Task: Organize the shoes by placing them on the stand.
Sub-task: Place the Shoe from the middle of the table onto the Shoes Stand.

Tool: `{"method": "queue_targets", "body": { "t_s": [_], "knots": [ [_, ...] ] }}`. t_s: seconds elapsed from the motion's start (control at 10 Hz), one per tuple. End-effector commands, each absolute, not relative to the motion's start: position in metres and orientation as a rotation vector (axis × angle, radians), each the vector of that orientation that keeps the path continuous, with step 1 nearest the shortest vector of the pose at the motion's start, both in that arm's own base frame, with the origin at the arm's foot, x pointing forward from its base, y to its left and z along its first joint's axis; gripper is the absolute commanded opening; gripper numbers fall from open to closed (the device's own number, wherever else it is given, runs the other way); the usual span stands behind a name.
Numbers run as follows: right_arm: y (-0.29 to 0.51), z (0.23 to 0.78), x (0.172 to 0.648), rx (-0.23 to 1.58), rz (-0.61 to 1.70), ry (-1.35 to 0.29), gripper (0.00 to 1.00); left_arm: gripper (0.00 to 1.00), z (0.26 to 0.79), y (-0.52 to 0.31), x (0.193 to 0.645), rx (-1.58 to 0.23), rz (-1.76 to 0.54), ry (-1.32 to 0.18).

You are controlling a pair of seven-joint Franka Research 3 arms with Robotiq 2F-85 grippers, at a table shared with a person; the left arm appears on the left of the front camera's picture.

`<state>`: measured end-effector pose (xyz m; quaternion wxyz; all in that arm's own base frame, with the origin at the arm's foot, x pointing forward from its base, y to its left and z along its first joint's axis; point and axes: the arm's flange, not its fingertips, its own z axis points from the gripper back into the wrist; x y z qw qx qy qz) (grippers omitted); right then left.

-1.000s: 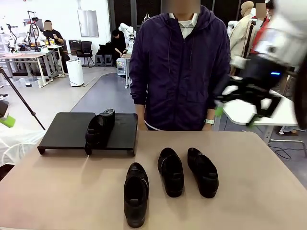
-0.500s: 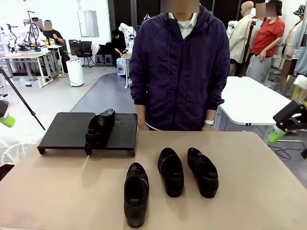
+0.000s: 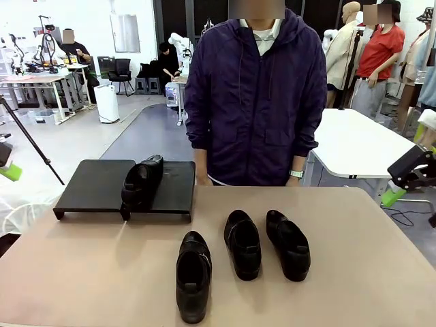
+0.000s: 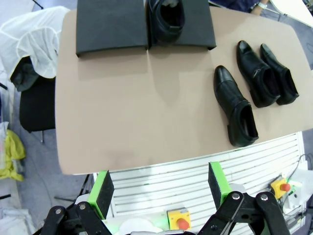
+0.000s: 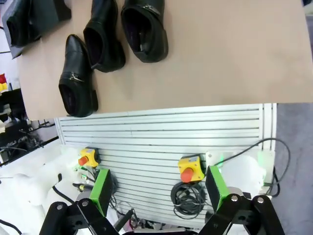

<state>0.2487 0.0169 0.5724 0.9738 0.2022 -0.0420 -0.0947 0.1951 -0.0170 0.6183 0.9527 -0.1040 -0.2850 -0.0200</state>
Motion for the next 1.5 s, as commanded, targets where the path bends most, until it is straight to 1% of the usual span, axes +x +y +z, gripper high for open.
{"method": "queue_targets", "body": {
  "t_s": [0.0,0.5,0.6,0.7,0.8,0.9,1.0,1.1,1.4],
  "knots": [
    [0.017,0.577,0.251,0.428,-0.178,-0.078,1.00,1.00,0.613,-0.017,0.195,-0.217,-0.043,-0.589],
    [0.017,0.577,0.251,0.428,-0.178,-0.078,1.00,1.00,0.618,-0.017,0.195,-0.211,-0.041,-0.579],
    [0.017,0.577,0.251,0.428,-0.178,-0.078,1.00,1.00,0.625,-0.032,0.199,-0.232,0.044,-0.515],
    [0.017,0.577,0.251,0.428,-0.178,-0.078,1.00,1.00,0.610,-0.071,0.195,-0.231,0.056,-0.433],
    [0.017,0.577,0.251,0.428,-0.178,-0.078,1.00,1.00,0.589,-0.118,0.196,-0.220,0.120,-0.317],
    [0.017,0.577,0.251,0.428,-0.178,-0.078,1.00,1.00,0.564,-0.168,0.197,-0.241,0.076,-0.272],
    [0.017,0.577,0.251,0.428,-0.178,-0.078,1.00,1.00,0.535,-0.215,0.202,-0.263,0.107,-0.215],
    [0.017,0.577,0.251,0.428,-0.178,-0.078,1.00,1.00,0.514,-0.237,0.212,-0.206,0.117,-0.221],
    [0.017,0.577,0.251,0.428,-0.178,-0.078,1.00,1.00,0.447,-0.286,0.235,-0.224,0.209,-0.110]
  ]
}}
